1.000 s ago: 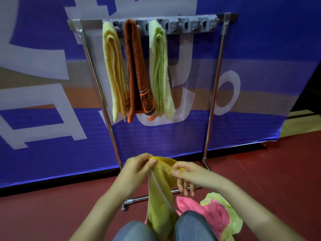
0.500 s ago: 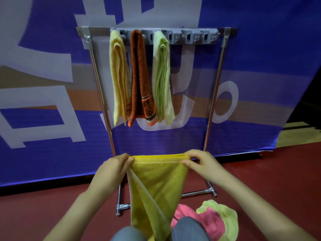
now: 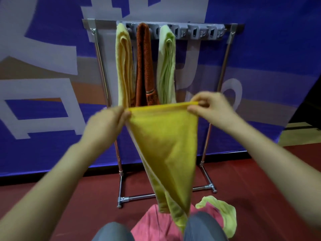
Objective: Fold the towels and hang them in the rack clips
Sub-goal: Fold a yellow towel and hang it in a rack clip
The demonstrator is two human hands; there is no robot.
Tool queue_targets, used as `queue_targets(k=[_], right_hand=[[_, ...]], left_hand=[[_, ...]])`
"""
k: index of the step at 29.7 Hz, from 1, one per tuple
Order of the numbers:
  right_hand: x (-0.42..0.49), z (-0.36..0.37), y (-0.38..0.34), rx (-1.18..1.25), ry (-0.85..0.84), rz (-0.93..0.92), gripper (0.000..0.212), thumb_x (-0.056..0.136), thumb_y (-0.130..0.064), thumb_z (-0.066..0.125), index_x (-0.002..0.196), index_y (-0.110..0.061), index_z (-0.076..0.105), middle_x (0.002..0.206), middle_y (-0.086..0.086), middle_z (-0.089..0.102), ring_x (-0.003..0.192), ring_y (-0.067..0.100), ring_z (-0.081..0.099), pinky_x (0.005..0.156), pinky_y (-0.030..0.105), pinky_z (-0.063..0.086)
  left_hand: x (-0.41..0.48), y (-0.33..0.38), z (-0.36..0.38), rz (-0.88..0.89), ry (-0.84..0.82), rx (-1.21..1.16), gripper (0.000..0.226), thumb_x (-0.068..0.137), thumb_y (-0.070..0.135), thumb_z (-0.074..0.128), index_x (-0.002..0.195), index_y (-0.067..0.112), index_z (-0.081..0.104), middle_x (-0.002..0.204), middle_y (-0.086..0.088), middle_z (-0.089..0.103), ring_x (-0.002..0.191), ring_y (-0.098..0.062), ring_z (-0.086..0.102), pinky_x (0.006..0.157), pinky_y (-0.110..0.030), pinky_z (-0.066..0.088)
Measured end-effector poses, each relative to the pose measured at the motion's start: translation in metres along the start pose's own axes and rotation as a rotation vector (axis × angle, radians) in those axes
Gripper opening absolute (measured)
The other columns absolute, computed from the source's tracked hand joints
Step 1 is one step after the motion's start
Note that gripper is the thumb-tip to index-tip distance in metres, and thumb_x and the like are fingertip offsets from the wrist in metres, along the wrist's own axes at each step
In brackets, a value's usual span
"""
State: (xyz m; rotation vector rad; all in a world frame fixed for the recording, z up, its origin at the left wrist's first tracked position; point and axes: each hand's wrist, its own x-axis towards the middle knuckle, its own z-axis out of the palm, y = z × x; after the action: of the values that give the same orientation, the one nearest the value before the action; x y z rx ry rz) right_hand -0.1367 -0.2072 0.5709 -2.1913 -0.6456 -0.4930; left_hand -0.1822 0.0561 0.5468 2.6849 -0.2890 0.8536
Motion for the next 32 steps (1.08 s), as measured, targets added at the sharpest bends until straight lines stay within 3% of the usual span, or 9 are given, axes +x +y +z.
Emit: queue_targets(k=[2,4,7,11,15,18,23,29,32], right_hand=[[-0.007,0.014,0.018,0.012,-0.051,0.142,0.015,0.075,-0.015,0.071,0.067,-0.024,0.062,0.065,-0.003,0.063,0.057,-0.004,0.056,0.065,0.023,0.047],[-0.011,0.018,0.024,0.090,-0.042,0.223,0.020,0.075,-0.015,0.071,0.063,-0.027,0.060,0.060,-0.003,0.061,0.051,-0.007,0.055,0.062,0.023,0.049],[-0.013,0.019,0.026,0.167,-0.055,0.281,0.018,0.077,-0.014,0.069,0.064,-0.023,0.061,0.057,0.002,0.060,0.048,0.000,0.055,0.054,0.022,0.051],[-0.015,0.022,0.027,0.229,-0.045,0.350,0.018,0.077,-0.012,0.068,0.063,-0.021,0.060,0.040,-0.009,0.059,0.042,0.000,0.055,0.042,0.015,0.046],[-0.020,0.028,0.022,0.296,-0.017,0.410,0.018,0.079,-0.008,0.066,0.065,-0.016,0.058,0.055,0.003,0.057,0.045,0.003,0.055,0.038,0.018,0.048],[-0.029,0.035,0.015,0.323,-0.004,0.460,0.018,0.080,-0.007,0.064,0.065,-0.013,0.055,0.062,0.008,0.051,0.052,0.013,0.053,0.039,0.023,0.051],[-0.046,0.053,-0.008,0.469,-0.036,0.547,0.020,0.082,-0.002,0.060,0.066,-0.010,0.051,0.057,0.009,0.049,0.034,0.002,0.051,0.034,0.019,0.048],[-0.066,0.082,-0.036,0.707,-0.135,0.516,0.009,0.084,-0.005,0.058,0.077,-0.010,0.058,0.066,0.006,0.057,0.046,-0.001,0.058,0.047,0.014,0.051],[-0.071,0.083,-0.037,0.828,-0.137,0.543,0.010,0.088,-0.007,0.052,0.092,-0.004,0.062,0.073,0.007,0.062,0.058,0.004,0.064,0.059,0.016,0.056]], left_hand=[[-0.011,-0.004,0.023,-0.100,-0.135,-0.034,0.032,0.094,0.033,0.037,0.090,0.007,0.054,0.089,-0.020,0.065,0.088,-0.041,0.058,0.066,-0.041,0.040],[-0.016,-0.004,0.030,-0.128,-0.127,-0.074,0.033,0.094,0.035,0.036,0.093,0.009,0.056,0.089,-0.016,0.066,0.088,-0.039,0.058,0.066,-0.040,0.040],[-0.016,-0.001,0.026,-0.101,-0.098,-0.137,0.030,0.094,0.035,0.038,0.084,0.011,0.054,0.078,-0.012,0.063,0.078,-0.034,0.058,0.059,-0.035,0.036],[-0.015,0.006,0.022,-0.140,-0.098,-0.255,0.029,0.092,0.031,0.043,0.074,0.010,0.053,0.062,-0.006,0.053,0.064,-0.027,0.051,0.053,-0.036,0.036],[-0.019,0.007,0.023,-0.186,-0.038,-0.360,0.036,0.090,0.029,0.049,0.075,-0.001,0.064,0.068,-0.019,0.065,0.068,-0.032,0.063,0.069,-0.049,0.051],[-0.028,0.016,0.030,-0.228,0.008,-0.398,0.038,0.089,0.029,0.050,0.071,-0.001,0.064,0.063,-0.019,0.064,0.064,-0.031,0.062,0.066,-0.051,0.051],[-0.046,0.032,0.044,-0.293,0.048,-0.436,0.037,0.089,0.031,0.051,0.066,0.003,0.062,0.057,-0.012,0.063,0.060,-0.029,0.062,0.063,-0.048,0.051],[-0.059,0.067,0.053,-0.315,0.021,-0.576,0.032,0.090,0.033,0.049,0.078,0.011,0.070,0.059,-0.002,0.065,0.055,-0.008,0.058,0.061,-0.036,0.048],[-0.062,0.068,0.050,-0.395,-0.055,-0.756,0.035,0.091,0.034,0.045,0.073,0.016,0.069,0.062,0.003,0.067,0.062,-0.004,0.063,0.067,-0.031,0.050]])
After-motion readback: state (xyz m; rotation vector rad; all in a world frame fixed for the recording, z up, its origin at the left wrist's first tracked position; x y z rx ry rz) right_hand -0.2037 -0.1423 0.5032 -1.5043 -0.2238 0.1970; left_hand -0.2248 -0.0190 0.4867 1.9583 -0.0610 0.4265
